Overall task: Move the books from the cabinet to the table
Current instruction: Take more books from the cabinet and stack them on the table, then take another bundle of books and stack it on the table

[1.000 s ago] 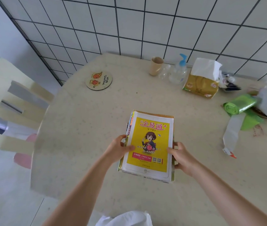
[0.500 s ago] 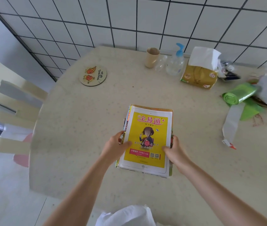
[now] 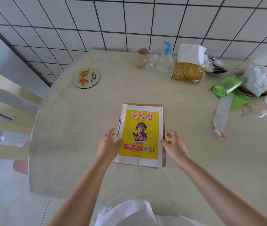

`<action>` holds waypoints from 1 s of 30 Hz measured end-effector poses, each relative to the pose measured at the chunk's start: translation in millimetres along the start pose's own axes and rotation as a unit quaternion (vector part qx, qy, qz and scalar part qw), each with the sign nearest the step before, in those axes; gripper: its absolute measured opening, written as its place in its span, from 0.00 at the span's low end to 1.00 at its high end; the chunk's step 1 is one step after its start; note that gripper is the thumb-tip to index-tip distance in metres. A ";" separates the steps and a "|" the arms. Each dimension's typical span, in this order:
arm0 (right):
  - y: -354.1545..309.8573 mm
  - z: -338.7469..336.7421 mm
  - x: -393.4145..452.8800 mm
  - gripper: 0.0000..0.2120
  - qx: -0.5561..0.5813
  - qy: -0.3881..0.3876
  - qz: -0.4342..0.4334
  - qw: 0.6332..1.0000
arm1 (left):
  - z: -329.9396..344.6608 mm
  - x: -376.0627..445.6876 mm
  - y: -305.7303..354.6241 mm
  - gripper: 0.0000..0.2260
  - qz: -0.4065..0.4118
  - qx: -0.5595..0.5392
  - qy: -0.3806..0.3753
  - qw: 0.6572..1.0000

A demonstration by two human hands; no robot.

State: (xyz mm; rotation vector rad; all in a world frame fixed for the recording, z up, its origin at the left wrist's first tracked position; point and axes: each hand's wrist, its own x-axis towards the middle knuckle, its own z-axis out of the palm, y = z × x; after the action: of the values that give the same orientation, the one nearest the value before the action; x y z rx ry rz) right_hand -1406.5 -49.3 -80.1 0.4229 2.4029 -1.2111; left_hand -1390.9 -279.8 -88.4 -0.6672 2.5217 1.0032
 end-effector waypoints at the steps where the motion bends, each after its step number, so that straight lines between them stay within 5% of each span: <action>1: 1.3 -2.8 -2.9 0.23 -0.005 0.011 -0.015 1.000 | -0.2 -5.3 2.7 0.27 0.027 0.036 0.024 0.999; 5: 4.8 -10.6 -23.7 0.22 0.008 0.045 -0.067 0.997 | 6.9 -28.6 26.8 0.24 0.162 0.074 0.079 0.981; 11: 30.5 -15.7 -61.1 0.18 -0.001 0.065 -0.090 0.994 | 30.0 -55.3 46.5 0.13 0.255 0.006 0.063 0.965; 19: 80.3 -5.9 -132.0 0.15 0.050 0.302 -0.053 0.950 | 64.5 -89.6 38.4 0.11 0.348 0.016 -0.106 0.931; 30: 135.6 75.6 -293.0 0.13 0.114 0.473 0.135 0.863 | 106.5 -179.3 18.3 0.10 0.493 0.127 -0.324 0.797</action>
State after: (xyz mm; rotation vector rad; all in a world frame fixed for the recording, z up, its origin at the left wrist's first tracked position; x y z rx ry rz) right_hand -1075.1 -56.7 -70.2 1.7102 2.7694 -1.3409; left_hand -1237.1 -139.5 -67.1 1.0370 2.1798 0.8839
